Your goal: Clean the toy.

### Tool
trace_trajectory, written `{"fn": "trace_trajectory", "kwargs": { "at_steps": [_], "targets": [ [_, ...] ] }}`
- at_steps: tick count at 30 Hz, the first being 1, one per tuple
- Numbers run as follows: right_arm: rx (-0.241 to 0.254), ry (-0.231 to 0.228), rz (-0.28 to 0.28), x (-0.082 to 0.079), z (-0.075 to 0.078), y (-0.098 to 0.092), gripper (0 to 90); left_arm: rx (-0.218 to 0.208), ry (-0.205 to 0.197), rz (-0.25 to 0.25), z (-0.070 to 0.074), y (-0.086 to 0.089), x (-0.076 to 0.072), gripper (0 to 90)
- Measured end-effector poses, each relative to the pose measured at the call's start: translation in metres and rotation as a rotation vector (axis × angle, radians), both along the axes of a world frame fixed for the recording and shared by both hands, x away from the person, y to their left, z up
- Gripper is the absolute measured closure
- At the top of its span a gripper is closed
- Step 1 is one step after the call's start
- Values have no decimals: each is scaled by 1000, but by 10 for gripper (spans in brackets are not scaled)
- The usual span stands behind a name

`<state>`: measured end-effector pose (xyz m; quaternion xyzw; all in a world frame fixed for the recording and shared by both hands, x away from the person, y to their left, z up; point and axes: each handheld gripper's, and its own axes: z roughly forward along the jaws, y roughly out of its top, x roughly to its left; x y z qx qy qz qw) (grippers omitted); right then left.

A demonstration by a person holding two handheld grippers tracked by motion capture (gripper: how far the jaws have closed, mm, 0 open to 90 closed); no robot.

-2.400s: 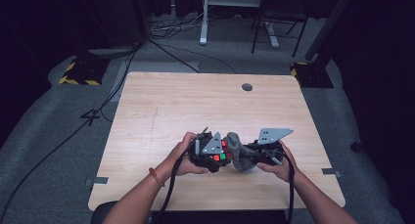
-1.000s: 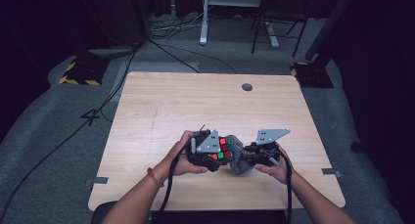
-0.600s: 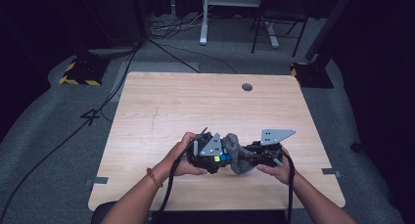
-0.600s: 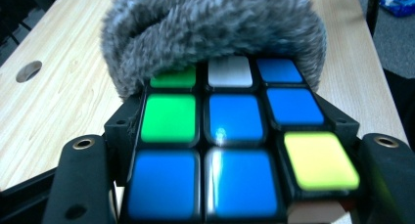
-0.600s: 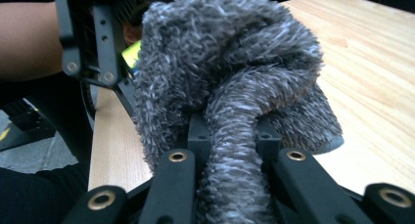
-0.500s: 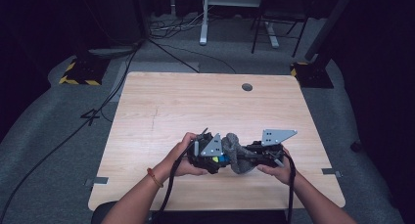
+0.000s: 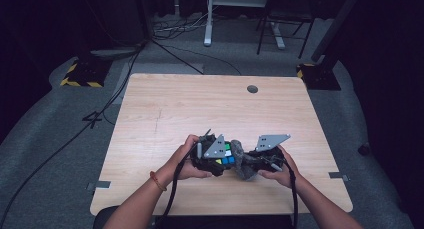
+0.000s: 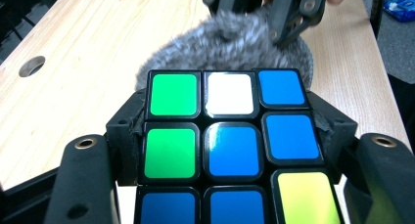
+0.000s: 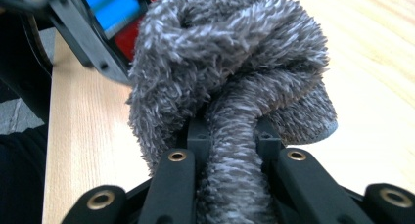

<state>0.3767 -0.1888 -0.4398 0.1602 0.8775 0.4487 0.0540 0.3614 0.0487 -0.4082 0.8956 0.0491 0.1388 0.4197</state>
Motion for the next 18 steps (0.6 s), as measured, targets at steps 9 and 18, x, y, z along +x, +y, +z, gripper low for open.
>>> {"fn": "trace_trajectory", "kwargs": {
  "at_steps": [9, 18],
  "targets": [
    [148, -43, 22, -9, 21, -8, 769, -11, 28, -21, -2, -2, 0, 333],
    [39, -16, -20, -3, 7, -2, 769, -29, 21, -16, 1, 0, 0, 334]
  ]
}}
